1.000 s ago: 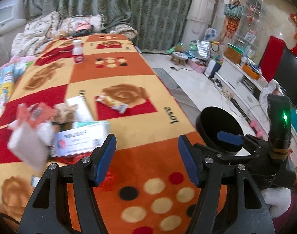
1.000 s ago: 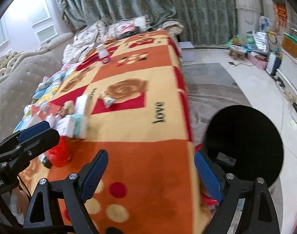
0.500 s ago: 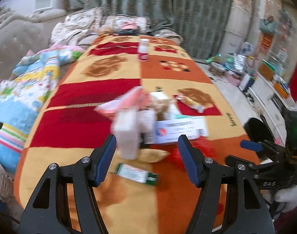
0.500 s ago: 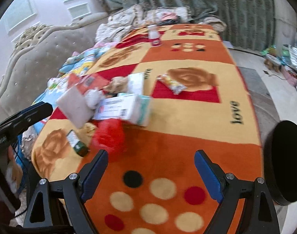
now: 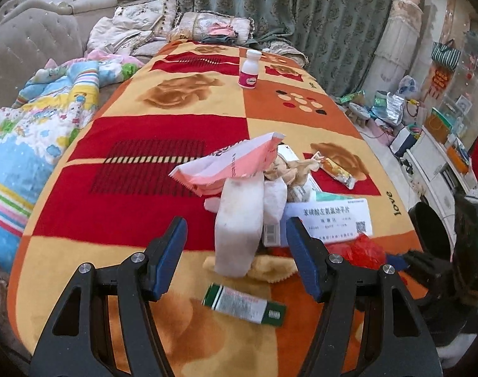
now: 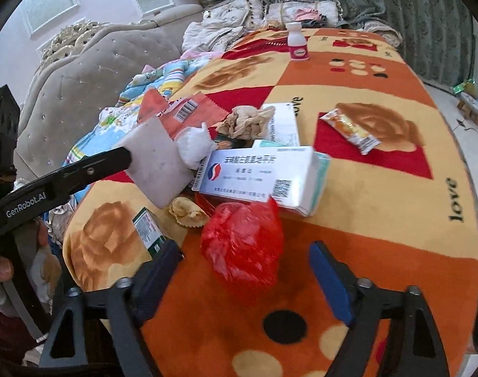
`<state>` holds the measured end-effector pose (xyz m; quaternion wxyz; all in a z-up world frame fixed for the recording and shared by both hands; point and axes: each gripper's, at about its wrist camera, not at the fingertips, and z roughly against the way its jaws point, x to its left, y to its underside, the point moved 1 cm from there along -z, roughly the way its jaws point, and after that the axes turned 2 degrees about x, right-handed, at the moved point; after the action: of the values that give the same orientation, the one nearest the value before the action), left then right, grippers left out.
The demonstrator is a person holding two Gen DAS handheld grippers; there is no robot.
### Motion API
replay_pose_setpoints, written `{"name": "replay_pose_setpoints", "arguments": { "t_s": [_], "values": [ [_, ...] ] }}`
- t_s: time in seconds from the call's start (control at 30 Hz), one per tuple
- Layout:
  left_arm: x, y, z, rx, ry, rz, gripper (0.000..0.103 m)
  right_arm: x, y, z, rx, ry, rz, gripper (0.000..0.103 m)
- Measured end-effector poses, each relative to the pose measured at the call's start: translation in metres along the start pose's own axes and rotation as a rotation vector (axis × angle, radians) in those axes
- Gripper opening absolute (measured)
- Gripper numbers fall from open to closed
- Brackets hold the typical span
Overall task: Collect trash
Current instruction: 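Grasp the white foam block with the left tool while the right tool grasps the red bag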
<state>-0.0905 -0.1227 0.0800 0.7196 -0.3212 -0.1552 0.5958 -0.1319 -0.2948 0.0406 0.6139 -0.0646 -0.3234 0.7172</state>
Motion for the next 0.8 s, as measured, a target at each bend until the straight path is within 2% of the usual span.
{"name": "replay_pose_setpoints", "arguments": {
  "t_s": [0.1,0.13,0.17,0.2,0.23,0.5,0.8],
  "values": [
    [0.001,-0.004,-0.012,0.014,0.034,0.010,0.063,0.000,0.001,-0.014,0.028,-0.021,-0.011,0.061],
    [0.001,-0.005,-0.015,0.015,0.045,0.014,0.057,0.000,0.002,-0.019,0.044,-0.029,-0.013,0.049],
    [0.000,-0.005,-0.019,0.024,0.057,0.018,0.050,0.000,0.002,-0.022,0.051,-0.034,-0.016,0.048],
    [0.000,-0.006,-0.022,0.038,0.062,0.019,0.031,0.000,0.003,-0.022,0.044,-0.041,-0.016,0.047],
    [0.000,-0.006,-0.025,0.055,0.067,0.021,0.027,0.000,0.004,-0.021,0.041,-0.040,-0.014,0.044],
    [-0.009,-0.008,0.001,0.038,0.132,0.009,0.027,-0.016,0.016,0.017,0.005,-0.028,-0.004,0.040],
    [-0.058,-0.015,0.031,0.008,0.234,-0.056,0.027,-0.053,0.026,0.065,-0.066,0.017,-0.071,0.040]
  ]
}}
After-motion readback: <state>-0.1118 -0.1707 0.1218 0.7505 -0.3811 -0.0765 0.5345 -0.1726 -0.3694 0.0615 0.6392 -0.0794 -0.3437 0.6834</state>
